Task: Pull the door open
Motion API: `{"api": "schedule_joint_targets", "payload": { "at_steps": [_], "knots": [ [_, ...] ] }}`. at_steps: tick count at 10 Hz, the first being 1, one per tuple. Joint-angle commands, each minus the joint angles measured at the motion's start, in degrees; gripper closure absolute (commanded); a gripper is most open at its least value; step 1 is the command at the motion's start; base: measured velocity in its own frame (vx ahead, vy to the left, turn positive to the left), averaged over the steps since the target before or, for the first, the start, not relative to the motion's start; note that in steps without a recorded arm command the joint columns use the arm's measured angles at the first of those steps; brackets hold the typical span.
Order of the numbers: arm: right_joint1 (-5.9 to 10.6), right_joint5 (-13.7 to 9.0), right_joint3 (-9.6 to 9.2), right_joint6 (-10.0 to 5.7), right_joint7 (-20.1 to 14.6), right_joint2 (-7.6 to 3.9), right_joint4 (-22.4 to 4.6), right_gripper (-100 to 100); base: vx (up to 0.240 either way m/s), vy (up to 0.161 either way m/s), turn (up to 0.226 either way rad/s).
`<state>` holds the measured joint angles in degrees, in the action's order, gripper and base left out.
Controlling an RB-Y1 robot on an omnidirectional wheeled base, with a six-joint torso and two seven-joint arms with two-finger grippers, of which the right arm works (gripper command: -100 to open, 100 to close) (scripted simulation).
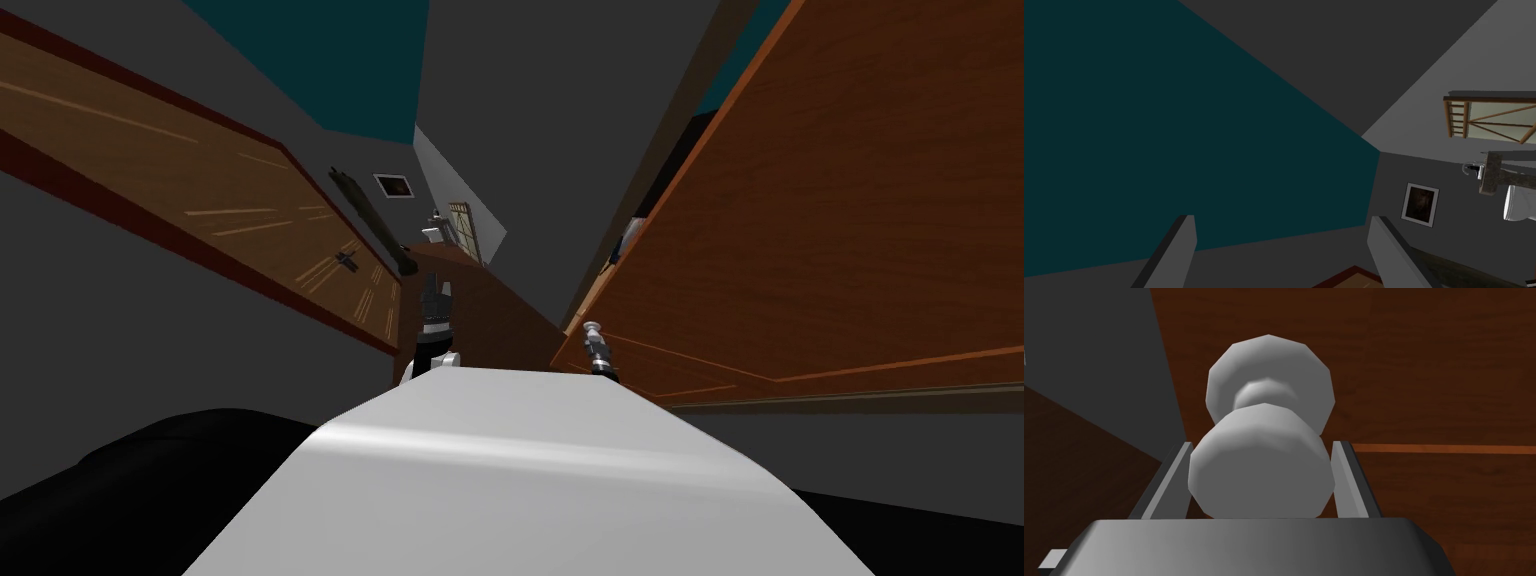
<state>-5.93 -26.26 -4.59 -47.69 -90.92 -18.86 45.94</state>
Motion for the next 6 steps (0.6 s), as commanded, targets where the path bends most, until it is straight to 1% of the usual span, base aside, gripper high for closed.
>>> {"api": "schedule_joint_targets", "payload": {
  "at_steps": [1, 2, 3, 4, 6],
  "knots": [
    [-0.20, 0.5, -0.93, -0.55, -1.0, -0.42, 0.1, 100, -0.179, -0.037, 0.067],
    [-0.41, 0.8, -1.44, -0.69, -1.5, -0.74, 0.4, 100, -0.203, -0.011, 0.052],
    [-0.57, 0.6, -1.12, -0.20, -1.0, -0.55, 0.5, 100, -0.098, 0.000, 0.014],
    [-1.23, 1.2, -2.19, -0.91, -2.1, -1.28, 0.6, 100, -0.158, -0.030, 0.106],
    [-1.89, 1.8, -3.27, -1.81, -3.4, -2.20, 0.9, 100, -0.230, -0.027, 0.110]
  ]
}}
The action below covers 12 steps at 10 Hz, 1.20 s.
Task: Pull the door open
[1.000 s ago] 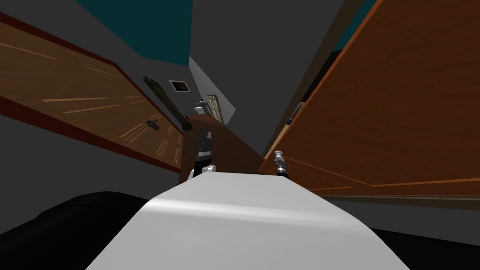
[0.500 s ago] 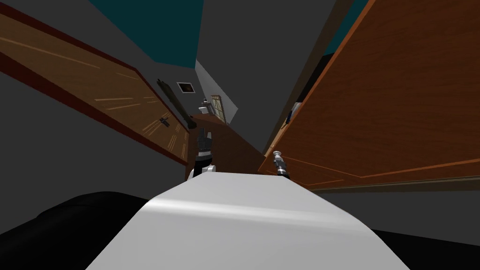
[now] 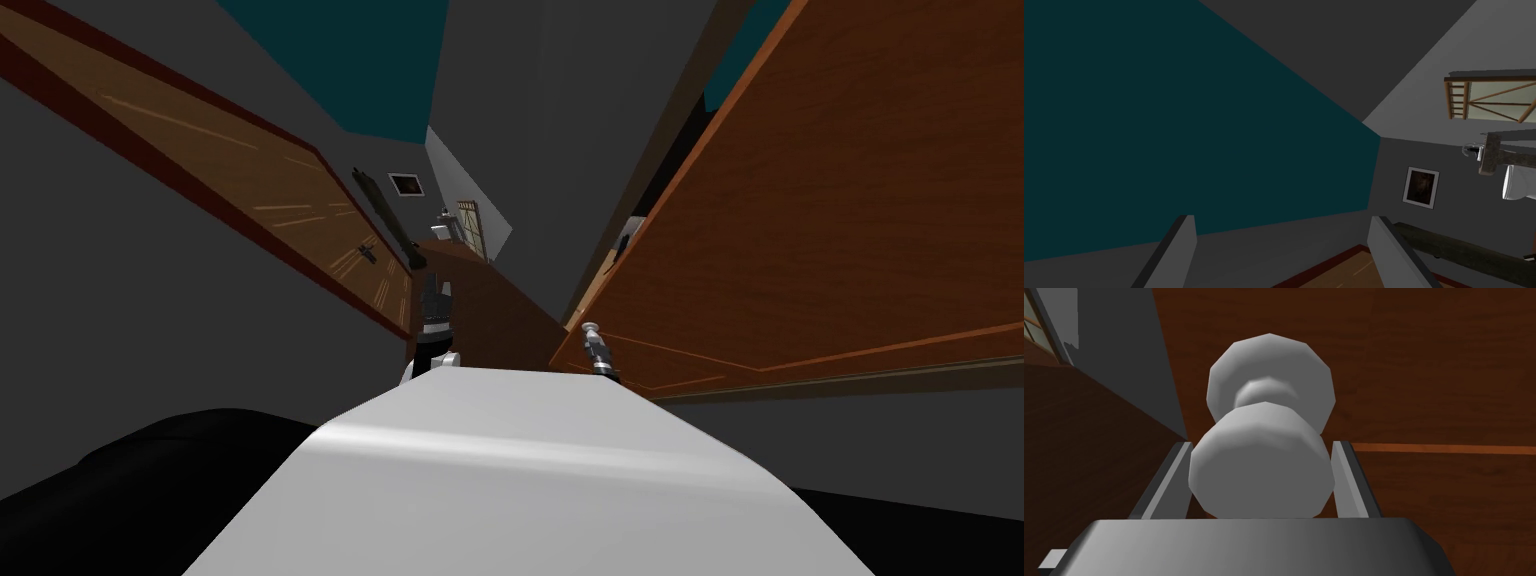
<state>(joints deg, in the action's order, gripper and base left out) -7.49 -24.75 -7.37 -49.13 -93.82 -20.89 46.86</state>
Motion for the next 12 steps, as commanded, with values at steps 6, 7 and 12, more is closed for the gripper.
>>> {"api": "schedule_joint_targets", "payload": {
  "at_steps": [6, 7, 12],
  "knots": [
    [-2.05, 1.7, -3.22, -2.46, -3.6, -2.49, 0.3, 100, -0.195, -0.027, 0.079],
    [-2.68, 2.2, -4.03, -3.46, -4.5, -3.10, 0.1, 100, -0.118, -0.023, 0.095],
    [-4.59, 3.5, -6.38, -7.29, -7.7, -5.65, -0.3, 100, -0.207, -0.053, 0.123]
  ]
}}
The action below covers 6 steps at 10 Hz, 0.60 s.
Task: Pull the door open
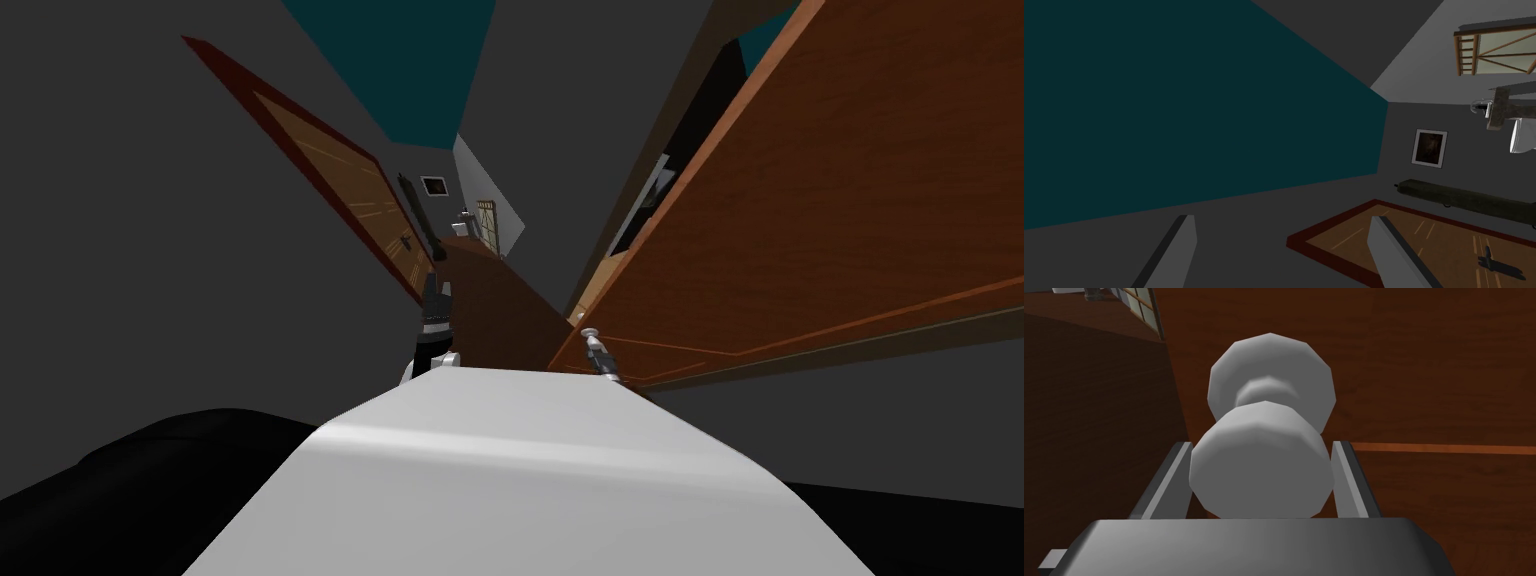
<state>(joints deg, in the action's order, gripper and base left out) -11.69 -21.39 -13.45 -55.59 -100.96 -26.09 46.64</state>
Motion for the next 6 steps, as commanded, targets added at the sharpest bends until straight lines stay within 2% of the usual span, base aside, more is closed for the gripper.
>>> {"api": "schedule_joint_targets", "payload": {
  "at_steps": [1, 3, 4, 6],
  "knots": [
    [-0.75, 0.4, -0.74, -1.55, -1.2, -0.94, -0.2, 100, -0.199, -0.041, 0.100],
    [-1.48, 1.0, -1.63, -3.00, -2.5, -1.91, -0.3, 100, -0.222, -0.048, 0.109],
    [-1.10, 0.9, -1.53, -2.60, -2.0, -1.49, -0.7, 100, -0.103, -0.015, 0.024],
    [-1.68, 1.4, -2.29, -4.36, -3.1, -2.15, -1.5, 100, -0.157, -0.033, 0.131]
  ]
}}
